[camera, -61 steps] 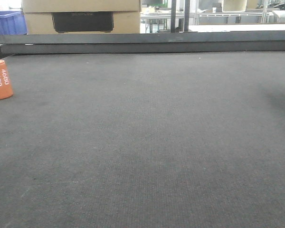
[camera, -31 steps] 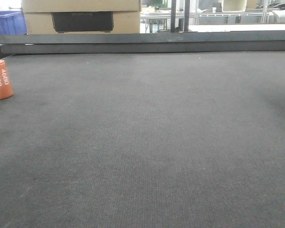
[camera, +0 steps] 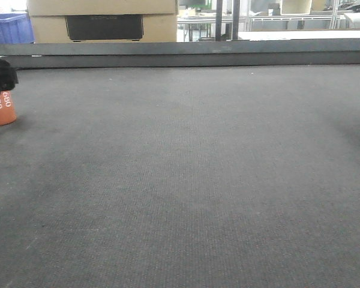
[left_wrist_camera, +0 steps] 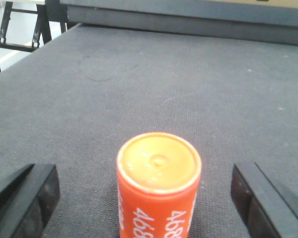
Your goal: Place cylindrical capacitor in blue bin on shelf
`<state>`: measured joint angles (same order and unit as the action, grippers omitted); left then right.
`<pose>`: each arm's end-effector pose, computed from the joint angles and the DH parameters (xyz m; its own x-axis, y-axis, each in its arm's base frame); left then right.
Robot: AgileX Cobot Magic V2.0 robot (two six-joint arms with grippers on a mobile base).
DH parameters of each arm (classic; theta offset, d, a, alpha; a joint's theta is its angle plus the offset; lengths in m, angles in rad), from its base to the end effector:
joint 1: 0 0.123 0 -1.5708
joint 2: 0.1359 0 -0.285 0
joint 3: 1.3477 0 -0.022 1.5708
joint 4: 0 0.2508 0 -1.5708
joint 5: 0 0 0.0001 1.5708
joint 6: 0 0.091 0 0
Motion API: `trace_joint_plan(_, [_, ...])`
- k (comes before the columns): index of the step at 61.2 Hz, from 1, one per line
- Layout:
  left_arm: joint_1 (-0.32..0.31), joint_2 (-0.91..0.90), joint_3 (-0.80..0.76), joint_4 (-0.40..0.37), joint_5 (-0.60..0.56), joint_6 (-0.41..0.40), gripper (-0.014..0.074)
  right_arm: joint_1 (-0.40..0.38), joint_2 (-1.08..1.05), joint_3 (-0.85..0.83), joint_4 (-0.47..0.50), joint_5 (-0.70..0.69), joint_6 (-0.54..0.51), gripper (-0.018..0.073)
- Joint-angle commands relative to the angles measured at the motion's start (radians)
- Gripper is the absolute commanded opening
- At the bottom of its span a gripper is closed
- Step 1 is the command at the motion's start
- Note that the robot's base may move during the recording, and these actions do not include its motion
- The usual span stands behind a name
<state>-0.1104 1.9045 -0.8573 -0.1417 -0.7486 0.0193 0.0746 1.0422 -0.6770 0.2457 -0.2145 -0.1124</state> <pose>0.3779 -0.0331 0.1648 -0.2141 -0.0611 -0.9749 -0.0018 0.9981 -0.0622 0.2285 0.0124 0.3322 -0.0719 0.1223 -0.9899 -0.0139 0.9922 0.1236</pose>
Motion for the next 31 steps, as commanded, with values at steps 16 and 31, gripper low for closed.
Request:
trace_joint_plan(16, [-0.002,0.140,-0.141,-0.018,-0.025,-0.005,0.0599,0.004,-0.007,0.004,-0.007,-0.023,-0.001,-0.0167])
trace_joint_plan(31, [-0.002,0.177,-0.165,-0.069,-0.025,-0.005,0.0578,0.004,-0.007,0.004,-0.013,-0.023,-0.001,-0.0167])
